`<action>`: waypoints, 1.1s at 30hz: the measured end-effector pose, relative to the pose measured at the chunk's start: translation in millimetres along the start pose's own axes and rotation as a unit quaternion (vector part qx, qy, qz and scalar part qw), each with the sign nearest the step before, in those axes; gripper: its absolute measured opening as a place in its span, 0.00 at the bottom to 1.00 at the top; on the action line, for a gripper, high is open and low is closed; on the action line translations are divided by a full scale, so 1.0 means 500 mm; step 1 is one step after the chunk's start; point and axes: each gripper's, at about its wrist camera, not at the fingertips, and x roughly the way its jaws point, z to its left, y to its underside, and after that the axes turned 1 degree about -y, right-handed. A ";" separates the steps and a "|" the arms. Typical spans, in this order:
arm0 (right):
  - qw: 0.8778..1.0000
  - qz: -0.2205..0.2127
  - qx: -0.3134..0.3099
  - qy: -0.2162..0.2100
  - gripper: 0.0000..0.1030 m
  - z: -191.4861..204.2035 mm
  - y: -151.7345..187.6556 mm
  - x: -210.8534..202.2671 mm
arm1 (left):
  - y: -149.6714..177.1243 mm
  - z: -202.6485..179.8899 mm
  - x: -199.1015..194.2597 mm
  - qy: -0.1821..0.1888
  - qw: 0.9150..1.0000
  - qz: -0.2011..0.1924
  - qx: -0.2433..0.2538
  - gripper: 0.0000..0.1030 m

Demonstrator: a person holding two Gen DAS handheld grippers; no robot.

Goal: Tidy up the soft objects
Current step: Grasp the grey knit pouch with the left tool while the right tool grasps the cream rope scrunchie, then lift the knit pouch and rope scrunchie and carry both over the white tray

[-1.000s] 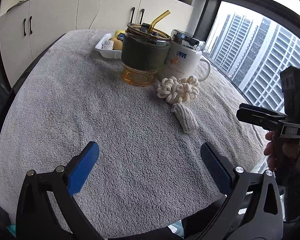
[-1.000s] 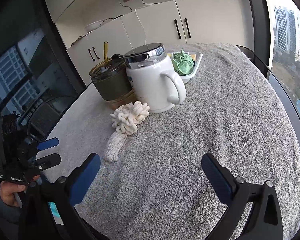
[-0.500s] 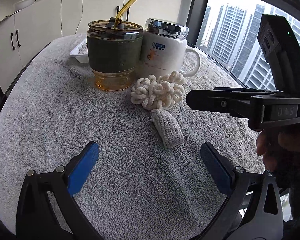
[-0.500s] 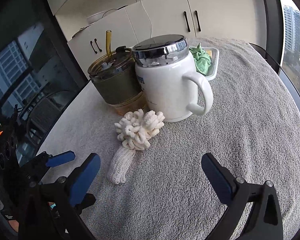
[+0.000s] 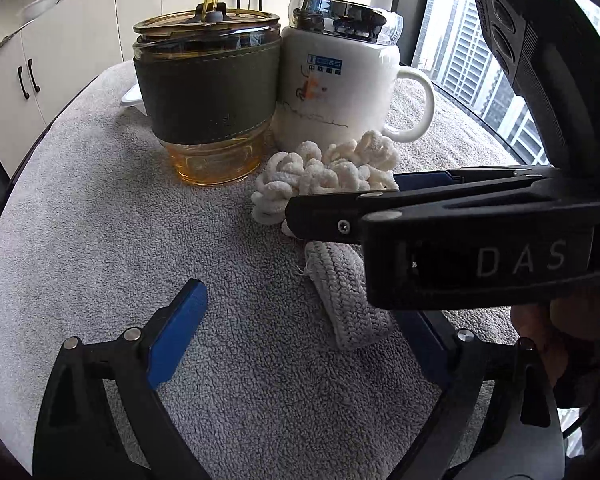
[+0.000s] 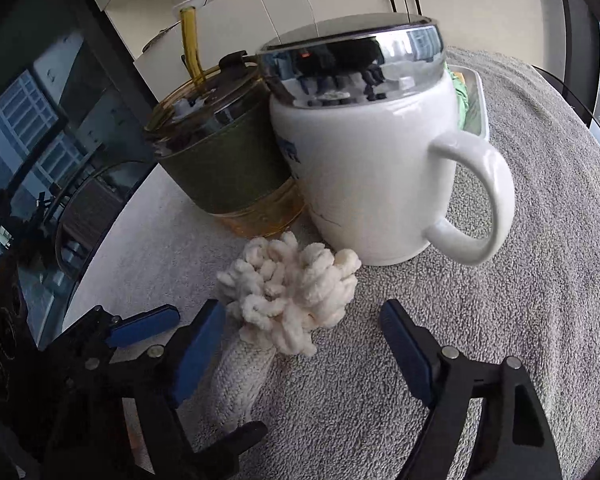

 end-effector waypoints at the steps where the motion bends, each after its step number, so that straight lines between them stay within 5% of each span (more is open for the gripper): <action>1: 1.000 -0.001 -0.003 0.001 0.80 0.003 -0.002 0.002 | -0.002 -0.003 0.002 -0.001 1.000 0.000 0.003 0.79; 4: 1.000 0.003 -0.007 -0.004 0.80 0.009 -0.013 0.009 | -0.007 -0.005 0.005 -0.005 1.000 0.001 0.004 0.64; 8: 1.000 0.000 -0.006 0.000 0.55 0.017 -0.020 0.013 | -0.012 0.001 0.007 -0.005 1.000 -0.003 0.002 0.31; 10: 1.000 0.005 -0.005 0.001 0.36 0.020 -0.020 0.017 | -0.010 0.006 0.007 0.000 1.000 -0.005 -0.002 0.30; 14: 1.000 0.000 -0.005 -0.009 0.20 0.023 -0.013 0.016 | -0.020 0.023 0.001 0.009 1.000 -0.009 -0.001 0.23; 33: 0.998 -0.044 -0.030 0.019 0.14 0.027 0.049 -0.092 | 0.012 0.035 -0.088 0.013 0.999 -0.034 0.000 0.22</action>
